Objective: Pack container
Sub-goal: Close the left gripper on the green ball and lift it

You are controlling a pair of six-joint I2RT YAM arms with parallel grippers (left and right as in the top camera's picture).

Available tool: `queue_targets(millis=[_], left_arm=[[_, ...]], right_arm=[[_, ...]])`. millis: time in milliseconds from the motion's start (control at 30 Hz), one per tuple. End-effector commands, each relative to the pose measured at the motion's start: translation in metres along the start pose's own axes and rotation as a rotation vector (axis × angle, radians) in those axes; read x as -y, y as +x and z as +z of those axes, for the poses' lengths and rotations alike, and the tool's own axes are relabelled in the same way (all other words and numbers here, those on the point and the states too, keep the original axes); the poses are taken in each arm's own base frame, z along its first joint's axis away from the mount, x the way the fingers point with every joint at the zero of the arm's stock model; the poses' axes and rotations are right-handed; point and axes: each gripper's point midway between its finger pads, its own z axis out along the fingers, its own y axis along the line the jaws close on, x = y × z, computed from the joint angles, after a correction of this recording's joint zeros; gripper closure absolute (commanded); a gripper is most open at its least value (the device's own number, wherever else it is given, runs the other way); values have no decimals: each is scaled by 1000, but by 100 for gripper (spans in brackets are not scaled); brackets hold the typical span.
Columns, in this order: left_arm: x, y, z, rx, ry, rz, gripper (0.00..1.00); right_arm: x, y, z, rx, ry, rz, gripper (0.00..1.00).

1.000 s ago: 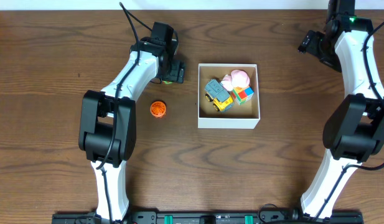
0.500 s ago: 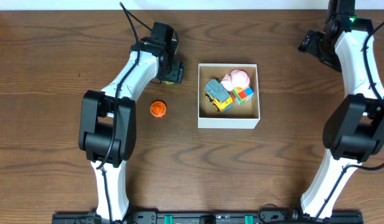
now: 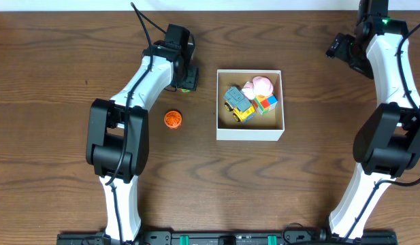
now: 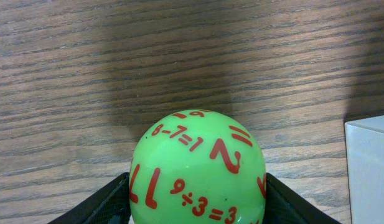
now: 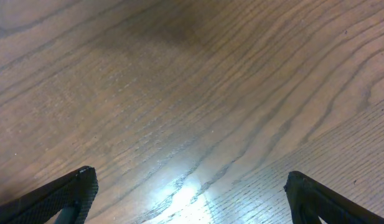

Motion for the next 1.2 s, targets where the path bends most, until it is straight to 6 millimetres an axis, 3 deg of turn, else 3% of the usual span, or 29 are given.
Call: queue_targets(millis=[0,300,833,1167], left_arm=[[-3,5,5,-14,-7,0,38],[-2,4,5,-11,-6,0,47],[-2,-3,2,15,-5,2,47],[-12,-25,-29,101,-75,2,47]], right_arm=[[3,-1,-4,11,10,16,1],[2,-1,-4,11,10,16,1],[2,-1,-4,11,10,16,1],[2,-1,-4,11,10,15,1]])
